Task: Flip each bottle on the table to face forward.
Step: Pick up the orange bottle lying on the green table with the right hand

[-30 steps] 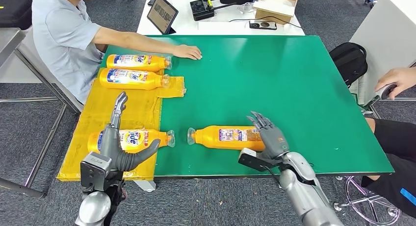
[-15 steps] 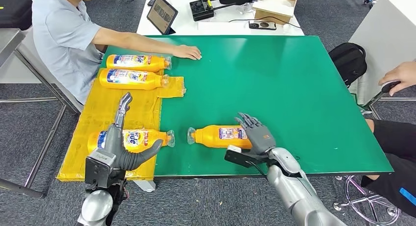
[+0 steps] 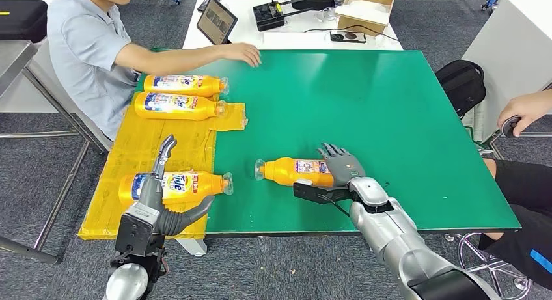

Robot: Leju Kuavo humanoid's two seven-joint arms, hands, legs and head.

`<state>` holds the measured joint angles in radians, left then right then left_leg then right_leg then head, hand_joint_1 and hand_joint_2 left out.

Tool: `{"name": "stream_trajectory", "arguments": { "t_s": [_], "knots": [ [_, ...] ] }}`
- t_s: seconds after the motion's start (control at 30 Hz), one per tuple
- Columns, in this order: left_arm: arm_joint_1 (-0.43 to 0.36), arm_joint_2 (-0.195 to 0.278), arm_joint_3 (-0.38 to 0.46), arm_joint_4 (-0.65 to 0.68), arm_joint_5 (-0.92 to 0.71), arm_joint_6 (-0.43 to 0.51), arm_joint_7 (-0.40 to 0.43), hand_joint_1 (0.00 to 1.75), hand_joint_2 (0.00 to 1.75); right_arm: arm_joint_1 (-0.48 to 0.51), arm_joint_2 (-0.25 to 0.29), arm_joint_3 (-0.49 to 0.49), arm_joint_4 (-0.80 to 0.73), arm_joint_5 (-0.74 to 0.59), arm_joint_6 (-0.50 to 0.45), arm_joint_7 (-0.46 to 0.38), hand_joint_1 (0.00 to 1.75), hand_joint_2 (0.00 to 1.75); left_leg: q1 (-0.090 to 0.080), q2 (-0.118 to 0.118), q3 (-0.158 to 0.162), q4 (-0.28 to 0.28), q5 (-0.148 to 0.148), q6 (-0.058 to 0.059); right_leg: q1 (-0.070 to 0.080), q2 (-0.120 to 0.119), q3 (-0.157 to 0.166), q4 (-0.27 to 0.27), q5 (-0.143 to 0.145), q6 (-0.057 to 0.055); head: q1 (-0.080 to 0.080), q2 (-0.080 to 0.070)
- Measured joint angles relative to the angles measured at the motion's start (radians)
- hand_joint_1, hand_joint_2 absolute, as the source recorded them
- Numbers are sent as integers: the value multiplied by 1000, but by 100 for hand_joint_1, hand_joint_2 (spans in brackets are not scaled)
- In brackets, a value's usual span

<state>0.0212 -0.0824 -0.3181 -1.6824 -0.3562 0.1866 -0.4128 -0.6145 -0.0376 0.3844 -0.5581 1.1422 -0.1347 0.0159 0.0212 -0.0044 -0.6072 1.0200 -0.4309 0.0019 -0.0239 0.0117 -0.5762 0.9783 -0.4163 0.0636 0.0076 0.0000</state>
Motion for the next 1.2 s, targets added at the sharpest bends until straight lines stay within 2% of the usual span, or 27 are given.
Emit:
{"name": "stream_trajectory", "arguments": {
  "t_s": [0.2,0.33,0.5,0.63,0.7,1.03,1.2],
  "knots": [
    [4,0,2,-3,-4,0,0,0,175,-6,1,10,10,-1,2,-2,0,175,0,0,2,0,0,0,0,0,1,0,0,0,0,0],
    [5,0,6,-3,-24,1,-4,0,175,-6,1,12,12,-42,22,-38,175,175,0,0,2,0,0,0,0,0,2,0,0,0,0,0],
    [-6,0,6,6,-33,7,-27,0,175,-11,0,-9,35,-181,88,-167,175,175,0,1,5,0,0,0,0,0,2,0,0,0,0,0],
    [-35,3,2,32,-11,16,-42,0,175,-11,-4,-68,53,-358,144,-299,175,175,1,1,9,0,-2,-1,1,1,3,-1,0,0,0,0],
    [-47,4,-2,41,-5,22,-47,0,175,-3,0,-100,54,-420,154,-340,175,175,1,2,9,0,-2,-2,1,2,6,-1,0,0,0,0],
    [-69,15,-5,50,18,44,-48,0,175,31,5,-143,49,-531,184,-360,175,175,1,4,13,0,-3,-2,1,4,3,-1,-1,-1,0,0],
    [-77,23,-2,54,42,43,-46,0,175,58,9,-157,41,-618,183,-425,175,175,1,4,15,0,-5,-3,1,4,6,-1,-1,-1,0,0]
  ]
}}
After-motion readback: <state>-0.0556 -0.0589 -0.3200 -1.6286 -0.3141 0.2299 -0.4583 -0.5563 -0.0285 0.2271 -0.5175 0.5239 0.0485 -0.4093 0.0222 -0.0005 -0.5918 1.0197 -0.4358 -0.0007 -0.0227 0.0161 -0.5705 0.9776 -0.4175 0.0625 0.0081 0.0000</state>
